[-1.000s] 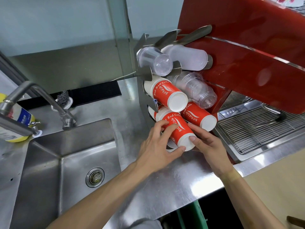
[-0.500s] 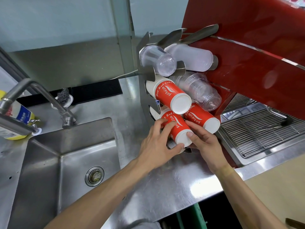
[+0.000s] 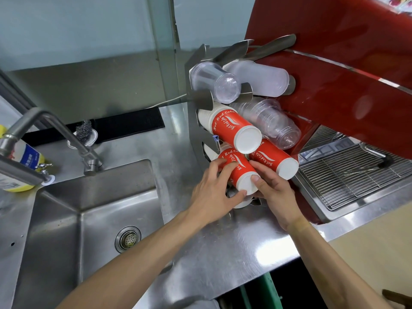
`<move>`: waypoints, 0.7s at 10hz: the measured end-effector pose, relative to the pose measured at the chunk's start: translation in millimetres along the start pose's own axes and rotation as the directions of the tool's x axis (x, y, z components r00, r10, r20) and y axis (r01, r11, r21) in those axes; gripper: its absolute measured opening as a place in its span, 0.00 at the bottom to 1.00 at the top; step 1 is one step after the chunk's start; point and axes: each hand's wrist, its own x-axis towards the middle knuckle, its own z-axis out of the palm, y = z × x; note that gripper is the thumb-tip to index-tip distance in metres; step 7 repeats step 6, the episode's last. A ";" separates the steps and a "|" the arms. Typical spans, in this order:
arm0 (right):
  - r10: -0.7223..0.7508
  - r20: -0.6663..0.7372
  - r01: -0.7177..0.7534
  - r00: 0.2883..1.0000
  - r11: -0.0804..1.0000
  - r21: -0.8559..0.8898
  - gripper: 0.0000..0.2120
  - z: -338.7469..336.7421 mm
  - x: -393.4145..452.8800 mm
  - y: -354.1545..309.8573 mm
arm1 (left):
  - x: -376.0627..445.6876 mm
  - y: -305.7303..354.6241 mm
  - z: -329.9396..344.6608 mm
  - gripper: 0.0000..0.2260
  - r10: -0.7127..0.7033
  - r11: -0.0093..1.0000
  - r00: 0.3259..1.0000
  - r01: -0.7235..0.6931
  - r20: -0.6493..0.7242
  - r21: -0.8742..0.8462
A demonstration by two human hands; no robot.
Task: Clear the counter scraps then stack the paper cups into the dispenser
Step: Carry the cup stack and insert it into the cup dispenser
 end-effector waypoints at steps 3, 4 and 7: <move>-0.030 -0.124 0.025 0.992 0.999 -0.039 0.19 7.7 -12.0 10.2 | -3.4 -7.9 3.0 0.35 0.015 0.996 1.000 -0.015 0.000 -0.083; -0.029 -0.165 0.017 0.986 0.997 -0.074 0.20 9.1 -16.8 11.8 | -4.1 -10.3 4.9 0.35 0.020 0.996 1.000 -0.019 0.007 -0.087; -0.069 -0.254 0.003 0.965 0.968 -0.252 0.20 15.3 -30.3 17.1 | -16.0 -23.0 -0.5 0.33 0.033 0.988 0.999 -0.029 0.026 -0.150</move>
